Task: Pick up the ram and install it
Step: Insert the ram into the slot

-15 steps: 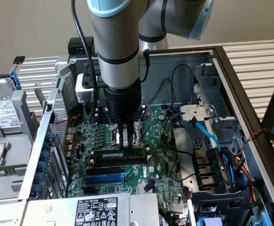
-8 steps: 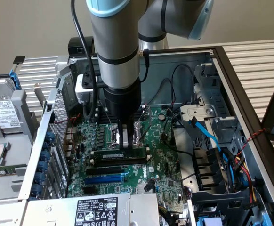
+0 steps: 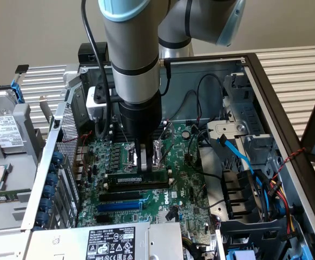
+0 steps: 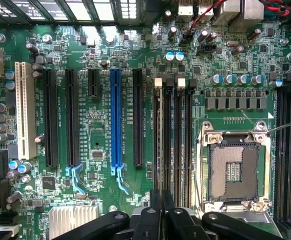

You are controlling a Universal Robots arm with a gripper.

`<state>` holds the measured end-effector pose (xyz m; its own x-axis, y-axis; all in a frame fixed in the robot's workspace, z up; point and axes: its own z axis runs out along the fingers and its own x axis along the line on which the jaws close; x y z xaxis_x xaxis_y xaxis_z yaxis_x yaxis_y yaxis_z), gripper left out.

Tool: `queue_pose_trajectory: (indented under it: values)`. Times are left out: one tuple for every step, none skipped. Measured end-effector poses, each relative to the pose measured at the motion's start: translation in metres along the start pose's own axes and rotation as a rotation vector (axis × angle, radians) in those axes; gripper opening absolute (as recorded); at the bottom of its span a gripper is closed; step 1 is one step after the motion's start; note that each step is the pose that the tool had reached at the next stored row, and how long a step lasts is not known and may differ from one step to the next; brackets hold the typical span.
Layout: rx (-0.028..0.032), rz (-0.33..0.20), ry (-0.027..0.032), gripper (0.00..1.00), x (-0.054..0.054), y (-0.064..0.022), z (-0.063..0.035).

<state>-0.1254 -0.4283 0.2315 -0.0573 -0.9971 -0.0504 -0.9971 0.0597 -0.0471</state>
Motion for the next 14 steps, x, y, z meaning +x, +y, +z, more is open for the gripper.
queue_pose_trajectory:
  values:
    - [-0.0001,0.0,0.0,0.12,0.0,0.0,0.0001]
    - [0.0,0.0,-0.0001,0.12,0.0,0.0001,0.0003]
    - [0.0005,0.0,-0.0002,0.12,0.0,0.0001,0.0004]
    - [0.0015,0.0,-0.0002,0.12,0.0,0.0001,0.0005]
    - [0.0039,0.0,-0.0003,0.12,0.0,0.0002,0.0005]
    - [0.0071,0.0,-0.0004,0.12,0.0,0.0003,0.0005]
    - [0.0112,0.0,-0.0007,0.12,0.0,0.0001,0.0006]
    - [0.0139,0.0,-0.0008,0.12,0.0,0.0001,0.0005]
    - [0.0164,-0.001,-0.0011,0.12,0.0,0.0001,0.0006]
    - [0.0184,-0.001,-0.0013,0.12,0.0,0.0001,0.0006]
    - [0.0198,-0.001,-0.0012,0.12,0.0,0.0001,0.0006]
    - [0.0209,-0.001,-0.0013,0.12,0.0,0.0003,0.0006]
    - [0.022,-0.001,-0.0016,0.12,0.0001,0.001,0.0007]
    - [0.024,-0.001,-0.002,0.12,0.0001,0.0018,0.0004]
